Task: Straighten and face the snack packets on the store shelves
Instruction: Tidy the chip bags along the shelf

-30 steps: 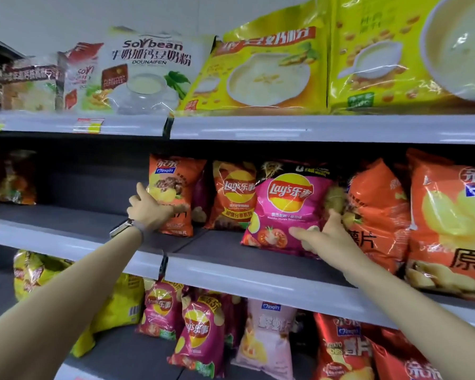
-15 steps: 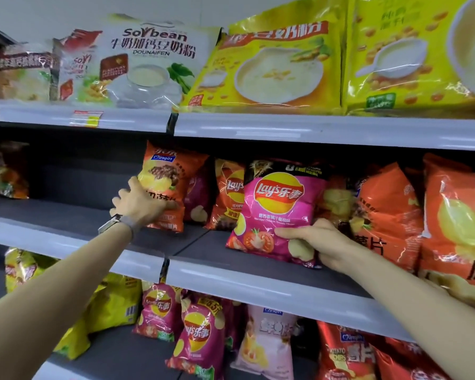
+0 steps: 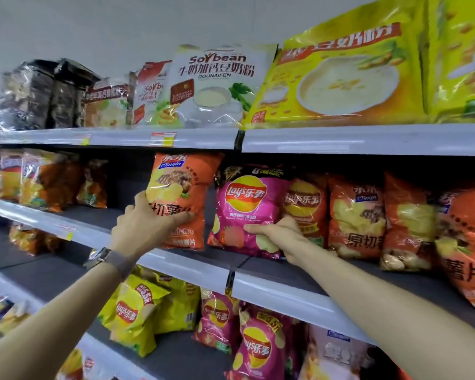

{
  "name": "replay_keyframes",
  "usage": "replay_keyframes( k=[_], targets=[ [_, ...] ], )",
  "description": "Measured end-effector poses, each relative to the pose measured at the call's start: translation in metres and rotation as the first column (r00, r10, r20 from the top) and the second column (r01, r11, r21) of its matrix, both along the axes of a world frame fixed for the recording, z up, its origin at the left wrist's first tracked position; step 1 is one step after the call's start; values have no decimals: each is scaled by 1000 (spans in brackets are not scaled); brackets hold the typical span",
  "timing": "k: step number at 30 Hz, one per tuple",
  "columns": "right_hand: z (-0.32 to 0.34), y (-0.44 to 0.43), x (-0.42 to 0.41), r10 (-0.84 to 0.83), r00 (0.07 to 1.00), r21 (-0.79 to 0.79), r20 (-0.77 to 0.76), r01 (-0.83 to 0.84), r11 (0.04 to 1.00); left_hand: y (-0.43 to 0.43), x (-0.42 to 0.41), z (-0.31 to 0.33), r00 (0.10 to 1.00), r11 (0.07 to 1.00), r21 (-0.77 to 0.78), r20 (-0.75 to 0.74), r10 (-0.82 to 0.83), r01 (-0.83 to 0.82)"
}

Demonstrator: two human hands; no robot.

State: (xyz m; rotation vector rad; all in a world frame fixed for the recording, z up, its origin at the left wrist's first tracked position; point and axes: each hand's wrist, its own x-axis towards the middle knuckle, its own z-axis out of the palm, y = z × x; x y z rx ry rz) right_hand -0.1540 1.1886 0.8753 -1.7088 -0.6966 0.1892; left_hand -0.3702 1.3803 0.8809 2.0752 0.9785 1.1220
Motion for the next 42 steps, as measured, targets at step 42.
replay_keyframes(
  k=[42],
  targets=[
    [-20,-224,-42,-223,743,-197,631,431,881,-240,167,-11,922,912,179,-194,-336,369]
  ],
)
